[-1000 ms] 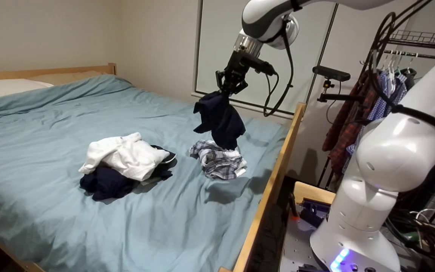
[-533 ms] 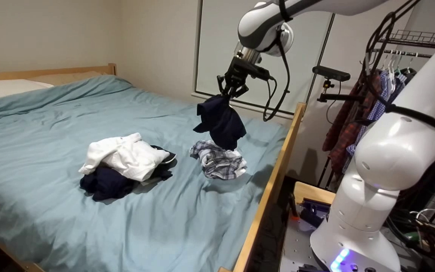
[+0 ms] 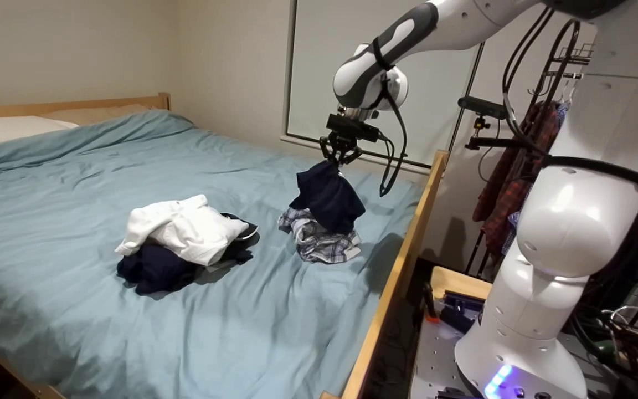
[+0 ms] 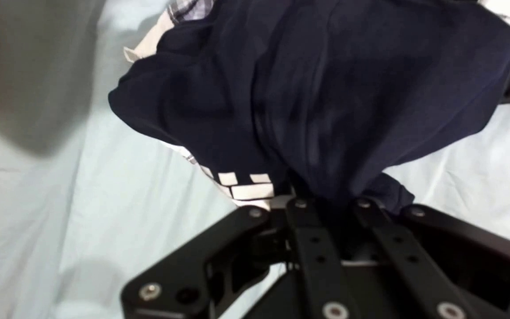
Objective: Move the black cloth to the right
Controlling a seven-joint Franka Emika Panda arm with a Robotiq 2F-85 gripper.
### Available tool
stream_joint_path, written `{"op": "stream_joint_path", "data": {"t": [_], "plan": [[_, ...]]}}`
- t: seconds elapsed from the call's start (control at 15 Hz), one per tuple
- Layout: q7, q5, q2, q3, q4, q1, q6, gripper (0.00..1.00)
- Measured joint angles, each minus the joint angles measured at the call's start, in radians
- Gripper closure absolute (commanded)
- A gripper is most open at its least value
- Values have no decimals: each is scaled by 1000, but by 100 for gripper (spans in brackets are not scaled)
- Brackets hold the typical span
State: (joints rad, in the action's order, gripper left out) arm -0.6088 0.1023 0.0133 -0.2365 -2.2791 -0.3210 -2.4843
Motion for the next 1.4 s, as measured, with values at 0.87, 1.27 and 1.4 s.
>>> {"op": "stream_joint_path", "data": {"t": [0.87,1.27,1.4], "plan": [[-287,10,326,-86,118,110,-198,58],[-290,109,354,-75,135,117,-310,20],[-295,122,363,-74,136,117,-365,7]]}}
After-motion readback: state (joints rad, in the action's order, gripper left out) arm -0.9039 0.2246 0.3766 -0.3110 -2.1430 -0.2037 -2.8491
